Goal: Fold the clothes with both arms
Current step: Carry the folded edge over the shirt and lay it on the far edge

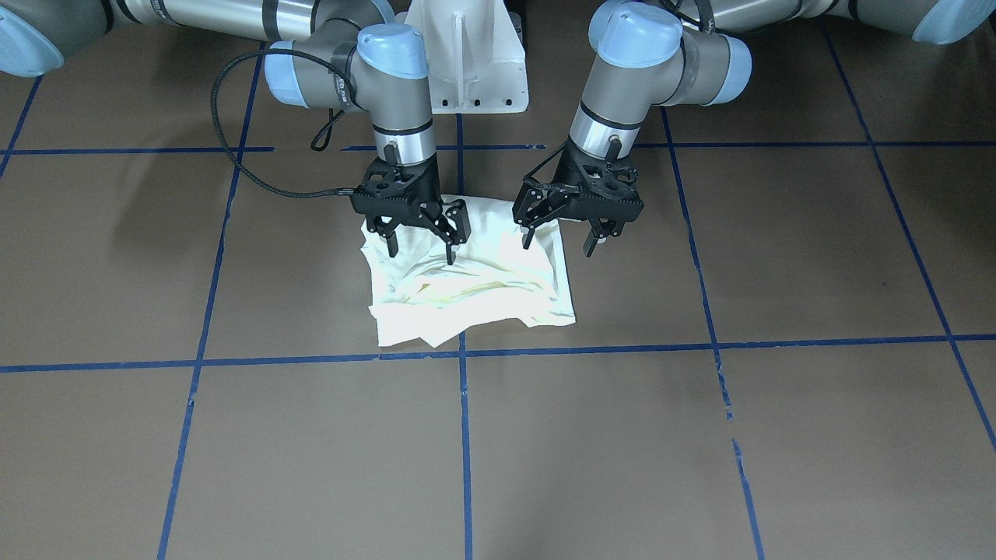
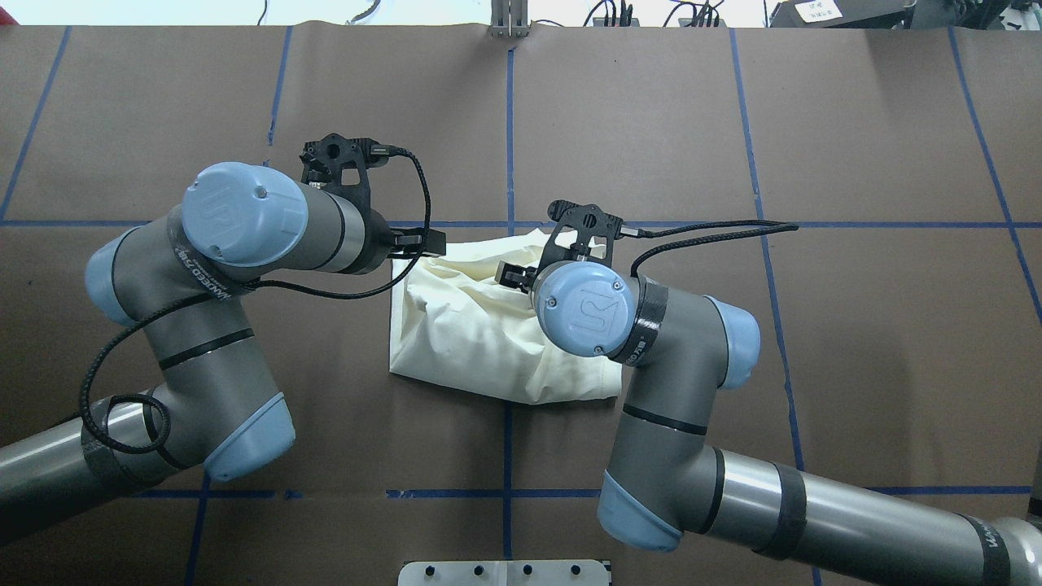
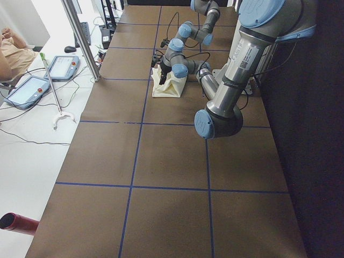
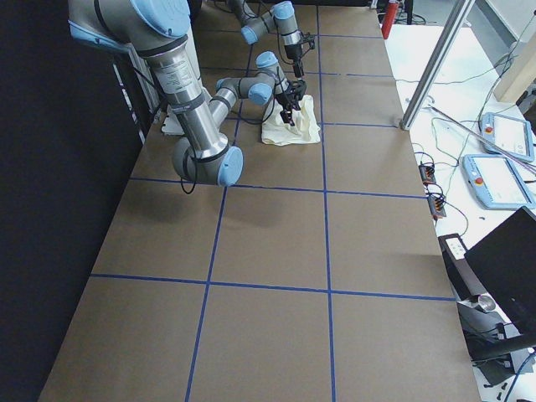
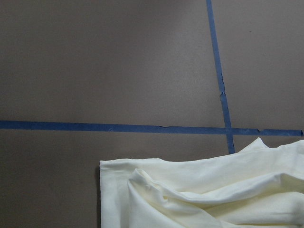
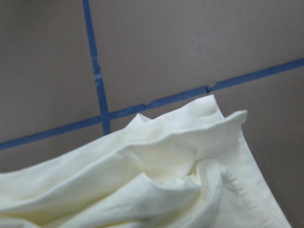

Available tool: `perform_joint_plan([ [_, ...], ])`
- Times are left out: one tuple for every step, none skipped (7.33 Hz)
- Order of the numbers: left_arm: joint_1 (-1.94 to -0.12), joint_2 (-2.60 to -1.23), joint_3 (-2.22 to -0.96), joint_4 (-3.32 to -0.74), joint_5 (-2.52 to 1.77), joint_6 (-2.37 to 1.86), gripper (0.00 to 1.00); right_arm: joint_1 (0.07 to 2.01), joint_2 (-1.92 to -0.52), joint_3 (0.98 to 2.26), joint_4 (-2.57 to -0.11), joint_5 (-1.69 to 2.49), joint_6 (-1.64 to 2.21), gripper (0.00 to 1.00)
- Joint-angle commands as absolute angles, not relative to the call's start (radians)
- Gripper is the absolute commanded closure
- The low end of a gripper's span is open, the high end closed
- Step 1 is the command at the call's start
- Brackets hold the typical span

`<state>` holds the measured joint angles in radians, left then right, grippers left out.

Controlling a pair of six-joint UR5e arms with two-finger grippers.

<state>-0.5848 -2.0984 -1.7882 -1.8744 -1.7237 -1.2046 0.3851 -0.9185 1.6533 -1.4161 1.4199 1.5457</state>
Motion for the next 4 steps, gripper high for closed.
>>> perform_joint_plan([
  [-0.584, -2.098, -1.79, -1.875, -1.726, -1.207, 0.0, 0.339, -0.925, 1.634, -1.419, 1.39, 1.413, 0.0],
  [-0.584, -2.098, -1.79, -1.875, -1.726, -1.207, 0.0, 0.339, -0.919, 1.599, -1.419, 1.385, 1.375, 0.0],
  [-0.584, -2.097, -1.79, -1.875, -1.726, -1.207, 0.0, 0.35, -0.916, 1.579, -1.417, 1.385, 1.368, 0.0],
  [-0.584, -2.097, -1.79, -1.875, -1.726, -1.209, 0.0, 0.377, -0.902, 1.565, -1.42, 1.385, 1.365, 0.0],
])
